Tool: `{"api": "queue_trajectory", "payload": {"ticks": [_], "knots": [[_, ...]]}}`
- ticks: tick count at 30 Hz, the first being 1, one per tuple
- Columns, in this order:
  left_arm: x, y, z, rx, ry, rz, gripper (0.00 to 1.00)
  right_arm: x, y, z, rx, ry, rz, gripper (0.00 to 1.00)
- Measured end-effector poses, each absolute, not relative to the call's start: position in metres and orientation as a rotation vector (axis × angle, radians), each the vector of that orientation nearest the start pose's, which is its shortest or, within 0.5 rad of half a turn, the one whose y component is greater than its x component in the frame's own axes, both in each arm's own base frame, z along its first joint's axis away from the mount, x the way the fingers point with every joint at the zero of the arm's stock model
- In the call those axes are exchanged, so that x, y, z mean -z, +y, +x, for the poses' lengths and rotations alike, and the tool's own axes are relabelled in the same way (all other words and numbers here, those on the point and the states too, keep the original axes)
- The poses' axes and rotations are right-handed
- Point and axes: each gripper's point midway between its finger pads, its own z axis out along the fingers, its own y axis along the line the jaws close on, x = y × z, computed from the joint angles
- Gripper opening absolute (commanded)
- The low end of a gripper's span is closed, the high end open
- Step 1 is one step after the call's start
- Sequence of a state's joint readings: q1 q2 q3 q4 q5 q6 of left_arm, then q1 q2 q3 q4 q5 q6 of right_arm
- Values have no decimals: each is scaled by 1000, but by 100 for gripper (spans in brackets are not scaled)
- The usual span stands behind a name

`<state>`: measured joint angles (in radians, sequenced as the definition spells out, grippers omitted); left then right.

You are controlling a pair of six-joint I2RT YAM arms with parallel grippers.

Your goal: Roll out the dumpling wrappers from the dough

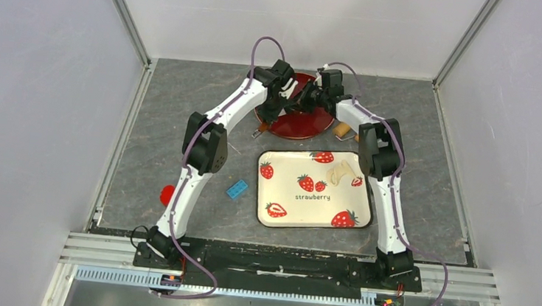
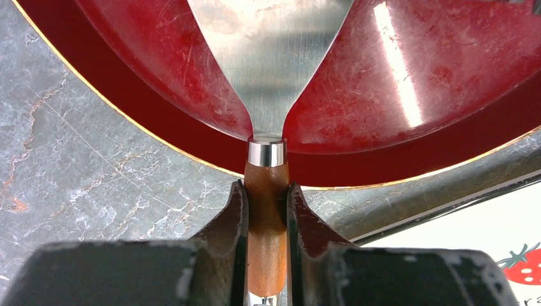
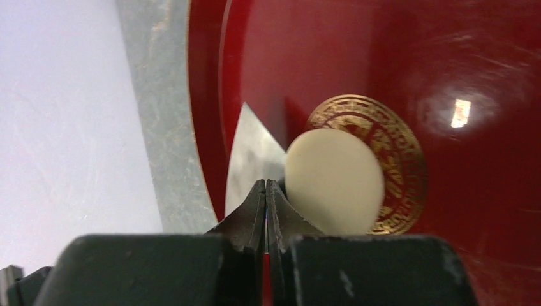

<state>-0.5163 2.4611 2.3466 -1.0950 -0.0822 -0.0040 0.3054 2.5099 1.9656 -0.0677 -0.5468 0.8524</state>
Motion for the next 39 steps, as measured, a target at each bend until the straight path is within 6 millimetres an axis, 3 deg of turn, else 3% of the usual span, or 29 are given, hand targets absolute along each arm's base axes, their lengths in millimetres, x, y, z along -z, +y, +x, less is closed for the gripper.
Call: {"api": "queue_trajectory", "payload": {"ticks": [11, 22, 26, 33, 36, 39], "knots": [[-62, -238, 460, 7, 2715, 679, 2, -30, 288, 563, -1074, 2404, 358, 0], [-63, -222, 451, -80, 2736, 704, 2, -27, 286, 560, -1077, 2425, 368, 1], [-80, -214, 437, -81, 2730, 701, 2, -32, 287, 561, -1135, 2403, 384, 14], [-141, -205, 426, 11, 2593, 603, 2, -38, 287, 548, -1240, 2380, 381, 46], [-157, -196, 418, 75, 2551, 528, 2, -56, 285, 533, -1255, 2376, 355, 55], [-159, -181, 405, 125, 2537, 449, 2, -82, 280, 519, -1248, 2352, 302, 68]]}}
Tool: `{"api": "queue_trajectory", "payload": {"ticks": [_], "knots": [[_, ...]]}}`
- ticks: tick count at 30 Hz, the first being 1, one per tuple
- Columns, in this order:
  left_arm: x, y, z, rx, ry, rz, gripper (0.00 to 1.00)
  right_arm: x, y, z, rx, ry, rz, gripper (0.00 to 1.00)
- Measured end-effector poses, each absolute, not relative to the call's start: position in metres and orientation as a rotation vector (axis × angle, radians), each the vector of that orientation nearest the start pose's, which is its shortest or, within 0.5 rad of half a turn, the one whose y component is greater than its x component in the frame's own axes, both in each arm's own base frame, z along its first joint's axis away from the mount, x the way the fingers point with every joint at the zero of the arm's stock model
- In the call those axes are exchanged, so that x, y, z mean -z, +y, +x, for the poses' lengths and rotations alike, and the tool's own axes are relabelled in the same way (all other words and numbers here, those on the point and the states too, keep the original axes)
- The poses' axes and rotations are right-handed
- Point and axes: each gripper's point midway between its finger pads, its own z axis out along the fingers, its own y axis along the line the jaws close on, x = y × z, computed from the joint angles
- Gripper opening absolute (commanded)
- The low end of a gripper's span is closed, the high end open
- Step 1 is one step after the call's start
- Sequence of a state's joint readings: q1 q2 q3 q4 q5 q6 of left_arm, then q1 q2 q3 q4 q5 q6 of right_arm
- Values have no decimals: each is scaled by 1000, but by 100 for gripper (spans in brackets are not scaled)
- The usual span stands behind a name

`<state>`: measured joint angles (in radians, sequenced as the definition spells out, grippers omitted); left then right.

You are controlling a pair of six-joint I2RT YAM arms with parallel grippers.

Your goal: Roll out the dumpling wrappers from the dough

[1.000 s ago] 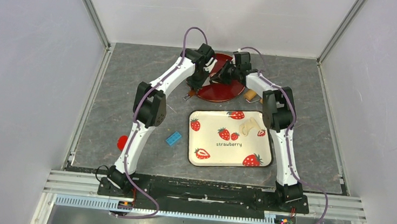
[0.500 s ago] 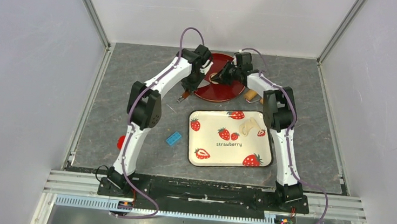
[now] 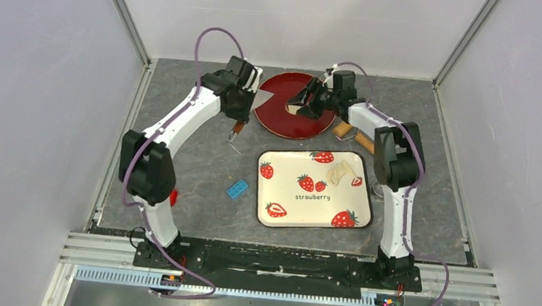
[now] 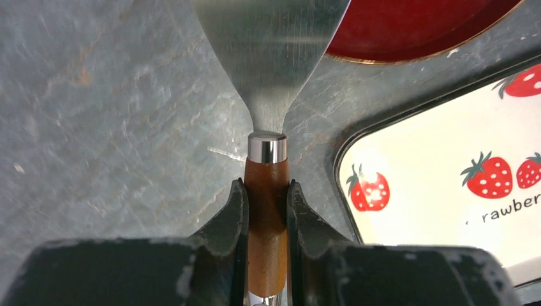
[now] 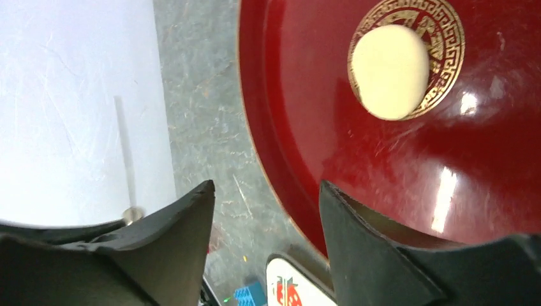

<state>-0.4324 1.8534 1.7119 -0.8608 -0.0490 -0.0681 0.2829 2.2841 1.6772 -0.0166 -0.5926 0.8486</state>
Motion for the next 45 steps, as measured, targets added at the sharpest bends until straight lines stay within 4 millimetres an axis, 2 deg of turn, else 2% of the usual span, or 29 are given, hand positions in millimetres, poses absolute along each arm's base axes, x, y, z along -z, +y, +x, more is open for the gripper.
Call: {"api": "queue_trajectory", "payload": {"ticks": [3, 5, 9, 13, 15, 19, 21, 23, 24, 28, 32, 37, 40, 45], "knots": [[-149, -164, 389, 165, 2554, 348, 2, -112, 270, 507, -1208, 2315, 233, 80], [-140, -153, 377, 185, 2573, 291, 2, -128, 258, 500, -1164, 2292, 198, 84], [-118, -130, 349, 210, 2617, 180, 2, -140, 227, 483, -1057, 2287, 162, 91], [-98, -109, 321, 211, 2667, 102, 2, -122, 193, 458, -921, 2351, 167, 94], [-88, -101, 310, 202, 2693, 70, 2, -107, 177, 437, -865, 2406, 179, 95], [-70, -95, 297, 189, 2737, 53, 2, -84, 158, 405, -768, 2497, 174, 97], [-64, -94, 293, 186, 2750, 53, 6, -76, 148, 391, -724, 2530, 164, 98], [-62, -94, 291, 185, 2756, 52, 14, -71, 141, 378, -692, 2552, 152, 98], [-61, -94, 291, 186, 2757, 52, 20, -70, 136, 373, -675, 2560, 150, 98], [-60, -94, 292, 188, 2756, 45, 70, -67, 118, 360, -614, 2574, 161, 98], [-60, -94, 294, 189, 2748, 38, 74, -70, 107, 355, -569, 2565, 164, 98], [-69, -97, 297, 239, 2719, 28, 76, -73, 105, 351, -556, 2561, 147, 98], [-88, -101, 302, 342, 2646, -5, 77, -76, 105, 350, -554, 2556, 139, 98], [-138, -117, 320, 630, 2438, -89, 77, -84, 103, 351, -537, 2529, 102, 98]]}}
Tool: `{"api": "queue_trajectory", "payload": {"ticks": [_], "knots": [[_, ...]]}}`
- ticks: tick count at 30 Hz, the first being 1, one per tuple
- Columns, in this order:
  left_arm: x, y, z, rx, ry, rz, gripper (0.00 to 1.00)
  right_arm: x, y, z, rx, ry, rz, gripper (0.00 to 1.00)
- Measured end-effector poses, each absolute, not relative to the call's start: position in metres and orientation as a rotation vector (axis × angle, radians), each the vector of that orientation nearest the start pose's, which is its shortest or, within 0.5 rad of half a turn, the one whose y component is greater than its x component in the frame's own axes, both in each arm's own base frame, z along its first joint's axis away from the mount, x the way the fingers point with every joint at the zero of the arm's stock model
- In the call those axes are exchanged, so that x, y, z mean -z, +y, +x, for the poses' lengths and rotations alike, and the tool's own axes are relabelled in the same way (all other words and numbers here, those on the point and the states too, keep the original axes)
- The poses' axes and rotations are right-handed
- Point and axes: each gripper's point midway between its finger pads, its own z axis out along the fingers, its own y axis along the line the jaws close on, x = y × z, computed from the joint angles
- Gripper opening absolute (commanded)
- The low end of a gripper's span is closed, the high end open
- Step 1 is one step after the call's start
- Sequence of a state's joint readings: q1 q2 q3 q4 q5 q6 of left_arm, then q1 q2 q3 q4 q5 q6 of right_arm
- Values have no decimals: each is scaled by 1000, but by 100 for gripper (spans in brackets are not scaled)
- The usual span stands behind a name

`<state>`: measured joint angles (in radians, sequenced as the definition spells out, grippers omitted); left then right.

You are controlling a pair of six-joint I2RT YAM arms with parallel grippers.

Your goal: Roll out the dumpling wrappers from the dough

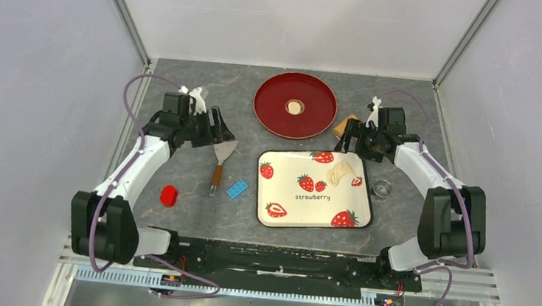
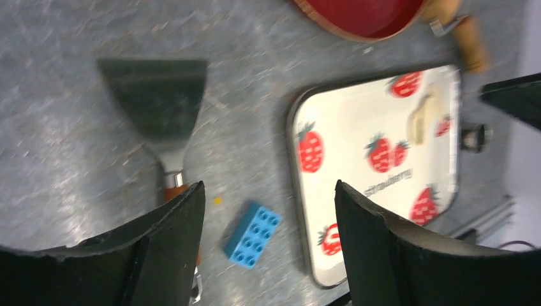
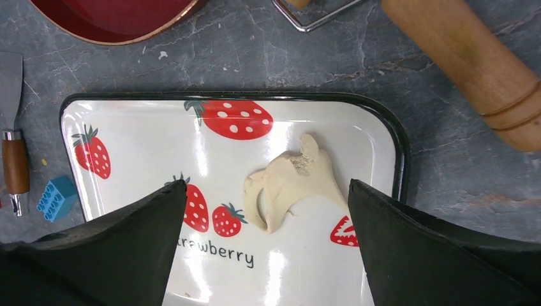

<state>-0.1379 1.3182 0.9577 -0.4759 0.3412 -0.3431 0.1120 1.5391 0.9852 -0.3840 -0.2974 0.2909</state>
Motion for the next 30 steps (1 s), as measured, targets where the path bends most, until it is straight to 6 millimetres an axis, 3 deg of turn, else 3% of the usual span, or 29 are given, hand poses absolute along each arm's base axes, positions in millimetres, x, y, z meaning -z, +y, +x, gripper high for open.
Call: {"api": "queue_trajectory", "payload": {"ticks": [5, 9, 13, 17, 24, 30], "knots": [[-183, -132, 328, 804, 2236, -103, 78, -114, 94, 355, -466, 2427, 38, 98], [-213, -133, 327, 835, 2073, -105, 78, -157, 77, 357, -344, 2286, 7, 98], [-226, -123, 328, 775, 1948, -116, 78, -185, 54, 353, -208, 2134, 39, 98], [-217, -104, 324, 677, 1878, -174, 78, -179, 40, 332, -161, 1953, 73, 98], [-175, -57, 315, 400, 1793, -276, 78, -132, 14, 307, -20, 1833, 80, 98], [-144, -12, 301, 189, 1677, -404, 79, -142, -15, 304, 189, 1730, 52, 98]]}}
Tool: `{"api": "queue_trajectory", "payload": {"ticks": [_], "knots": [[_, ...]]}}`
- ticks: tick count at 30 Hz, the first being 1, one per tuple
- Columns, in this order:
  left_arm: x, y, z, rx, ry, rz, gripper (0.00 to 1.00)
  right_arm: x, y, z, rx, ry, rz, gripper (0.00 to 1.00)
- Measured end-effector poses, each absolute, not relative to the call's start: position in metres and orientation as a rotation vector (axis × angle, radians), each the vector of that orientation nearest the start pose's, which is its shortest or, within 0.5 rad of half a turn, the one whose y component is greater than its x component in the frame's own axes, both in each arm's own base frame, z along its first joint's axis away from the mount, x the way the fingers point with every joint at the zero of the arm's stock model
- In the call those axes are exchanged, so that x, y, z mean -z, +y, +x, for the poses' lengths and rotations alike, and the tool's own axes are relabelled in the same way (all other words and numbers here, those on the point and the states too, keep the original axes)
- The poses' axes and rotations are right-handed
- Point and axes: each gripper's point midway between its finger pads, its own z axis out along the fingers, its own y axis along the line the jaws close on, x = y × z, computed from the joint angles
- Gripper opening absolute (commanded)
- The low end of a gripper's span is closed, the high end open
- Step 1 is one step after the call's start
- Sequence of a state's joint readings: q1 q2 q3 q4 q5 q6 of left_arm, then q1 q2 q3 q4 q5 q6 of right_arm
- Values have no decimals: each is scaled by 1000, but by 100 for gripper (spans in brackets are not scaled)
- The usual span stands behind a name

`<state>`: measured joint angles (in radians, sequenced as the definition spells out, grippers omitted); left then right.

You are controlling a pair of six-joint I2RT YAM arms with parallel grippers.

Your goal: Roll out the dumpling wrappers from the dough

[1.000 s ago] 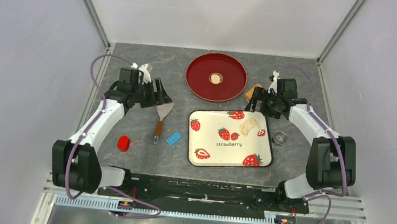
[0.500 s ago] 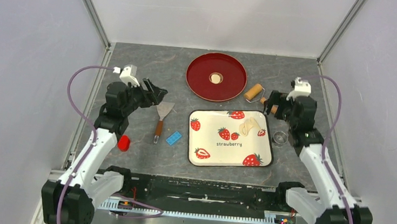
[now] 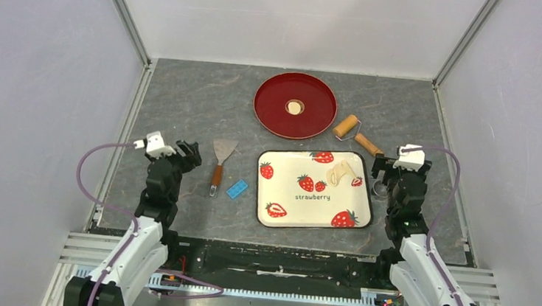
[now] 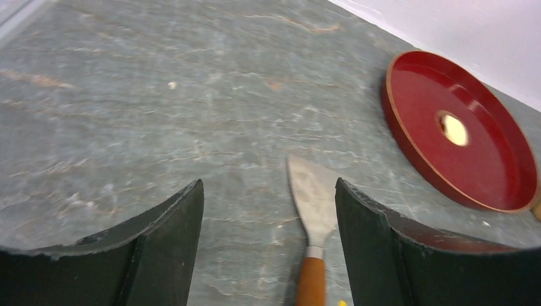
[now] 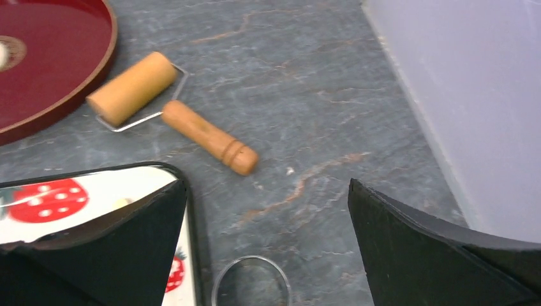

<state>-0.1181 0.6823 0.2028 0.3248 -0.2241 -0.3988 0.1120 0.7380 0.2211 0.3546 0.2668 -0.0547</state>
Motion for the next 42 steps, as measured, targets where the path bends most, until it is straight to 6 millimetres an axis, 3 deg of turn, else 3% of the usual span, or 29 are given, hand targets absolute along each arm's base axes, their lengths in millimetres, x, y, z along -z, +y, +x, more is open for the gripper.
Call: {"api": "queue_trajectory", "payload": {"ticks": [4, 7, 8, 9, 12, 14, 19, 25, 29, 37, 40, 42], "knots": [[-124, 0, 293, 127, 1663, -433, 79, -130, -30, 300, 300, 1741, 55, 98], [-126, -3, 293, 120, 1661, -385, 79, -113, -36, 293, 340, 1758, 53, 98], [-128, -5, 294, 116, 1665, -343, 79, -107, -37, 290, 346, 1761, 54, 98], [-135, -19, 297, 107, 1696, -153, 79, -82, -40, 278, 364, 1795, 45, 98], [-137, -24, 298, 92, 1709, -58, 79, -77, -41, 276, 373, 1796, 38, 98], [-133, -30, 298, 89, 1726, 19, 79, -84, -42, 280, 379, 1763, 44, 98], [-100, -37, 300, 90, 1817, 110, 80, -114, -41, 294, 377, 1628, 49, 98], [-64, -39, 309, 69, 1909, 186, 80, -117, -41, 302, 379, 1594, 54, 98], [-61, -39, 322, 66, 1915, 186, 80, -108, -37, 306, 370, 1616, 26, 98], [-83, -31, 357, 45, 1848, 149, 82, -91, -32, 307, 355, 1672, -22, 98], [-72, -24, 367, 42, 1825, 128, 82, -76, -29, 305, 351, 1726, -52, 98], [-57, -18, 363, 39, 1863, 105, 82, -67, -28, 305, 346, 1761, -69, 98]]}}
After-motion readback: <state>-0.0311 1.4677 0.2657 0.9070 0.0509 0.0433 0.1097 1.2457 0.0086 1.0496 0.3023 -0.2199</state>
